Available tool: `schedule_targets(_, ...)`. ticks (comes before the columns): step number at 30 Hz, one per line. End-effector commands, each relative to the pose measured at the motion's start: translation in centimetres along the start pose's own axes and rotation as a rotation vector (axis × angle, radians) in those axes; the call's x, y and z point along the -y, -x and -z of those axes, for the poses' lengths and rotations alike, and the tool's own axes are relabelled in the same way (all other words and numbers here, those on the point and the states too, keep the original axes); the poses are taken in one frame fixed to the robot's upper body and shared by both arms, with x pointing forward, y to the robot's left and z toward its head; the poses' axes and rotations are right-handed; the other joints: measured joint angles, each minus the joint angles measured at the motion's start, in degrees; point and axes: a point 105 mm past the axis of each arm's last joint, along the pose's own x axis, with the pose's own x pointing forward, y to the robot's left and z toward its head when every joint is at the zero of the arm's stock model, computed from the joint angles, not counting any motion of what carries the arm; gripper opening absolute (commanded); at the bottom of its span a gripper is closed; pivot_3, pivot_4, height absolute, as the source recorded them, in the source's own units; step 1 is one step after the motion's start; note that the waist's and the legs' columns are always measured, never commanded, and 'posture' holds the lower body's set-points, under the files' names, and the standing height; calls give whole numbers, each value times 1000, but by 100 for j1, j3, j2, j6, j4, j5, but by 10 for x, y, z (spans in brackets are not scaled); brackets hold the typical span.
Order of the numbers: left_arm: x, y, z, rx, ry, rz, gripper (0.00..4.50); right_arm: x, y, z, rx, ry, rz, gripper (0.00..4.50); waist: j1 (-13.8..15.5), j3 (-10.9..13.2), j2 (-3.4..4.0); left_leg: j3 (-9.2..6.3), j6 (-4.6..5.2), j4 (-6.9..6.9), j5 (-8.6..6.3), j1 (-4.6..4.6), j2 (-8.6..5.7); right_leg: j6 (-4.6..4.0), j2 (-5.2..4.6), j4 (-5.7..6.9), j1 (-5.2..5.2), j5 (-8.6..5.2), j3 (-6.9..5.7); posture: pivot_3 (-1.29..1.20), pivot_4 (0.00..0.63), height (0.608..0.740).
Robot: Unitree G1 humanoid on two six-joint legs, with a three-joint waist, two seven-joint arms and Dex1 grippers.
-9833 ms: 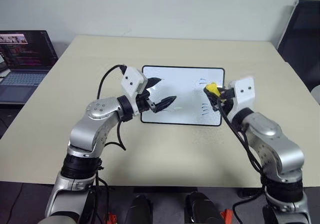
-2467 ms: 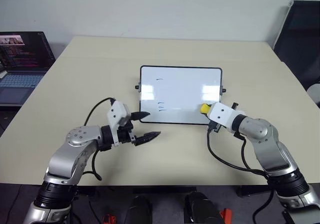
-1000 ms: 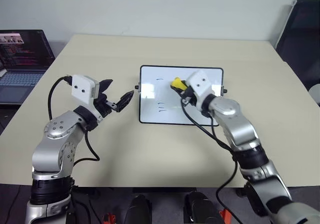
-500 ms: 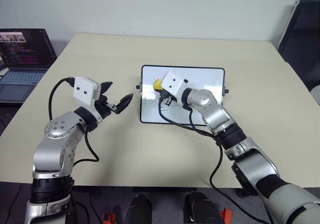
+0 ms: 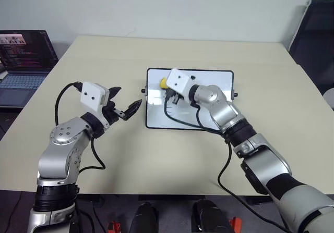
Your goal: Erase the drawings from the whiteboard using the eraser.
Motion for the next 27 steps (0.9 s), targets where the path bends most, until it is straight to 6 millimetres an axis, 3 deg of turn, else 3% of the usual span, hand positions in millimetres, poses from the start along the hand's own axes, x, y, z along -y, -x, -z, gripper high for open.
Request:
schedule_targets(1,-1,1,-9,40,-25,-3,4500,19,6,10,-45,26,108,1014,-1,0,0,0,0,2,0,2,0,-1,0,3,1,1,0,0,150,740)
schedule_targets(7,1,0,-7,40,-19,4,4500,51,15,15,-49,-15,282,1014,38,-1,-1,0,0,12,4,6,-1,-34,-1,-1,10,-6,2,0,150,740)
schedule_targets(11,0,-2,-6,40,-14,7,4500,55,23,25,-61,-67,283,1013,52,-1,-1,-1,1,10,4,6,-1,-31,0,-2,10,-5,0,0,150,740)
schedule_targets(13,-2,-1,-6,40,-8,0,4500,55,27,17,-5,-168,288,1013,55,-1,-2,-1,1,10,4,5,-1,-31,-1,-5,12,-5,1,0,150,740)
schedule_targets(14,-7,2,-7,42,-4,-11,4500,55,34,2,69,-212,282,1013,56,-1,-1,-1,1,10,4,4,-1,-31,-1,-6,12,-5,0,0,150,740)
schedule_targets(16,-11,9,-6,41,0,-15,4500,50,51,-22,185,-246,246,1013,52,0,0,-3,1,8,4,1,-1,-8,-1,-6,11,6,-1,0,150,740)
schedule_targets(19,-8,18,-3,33,9,20,4500,35,75,-33,265,-279,200,1013,34,3,5,-3,1,-3,3,-15,0,-5,-1,-6,-10,6,-1,0,150,740)
schedule_targets(27,16,39,20,-27,41,162,4500,-21,122,-12,249,-343,134,1012,41,3,5,-2,-12,-9,-8,-19,1,-13,-4,-9,-14,-25,-6,0,150,740)
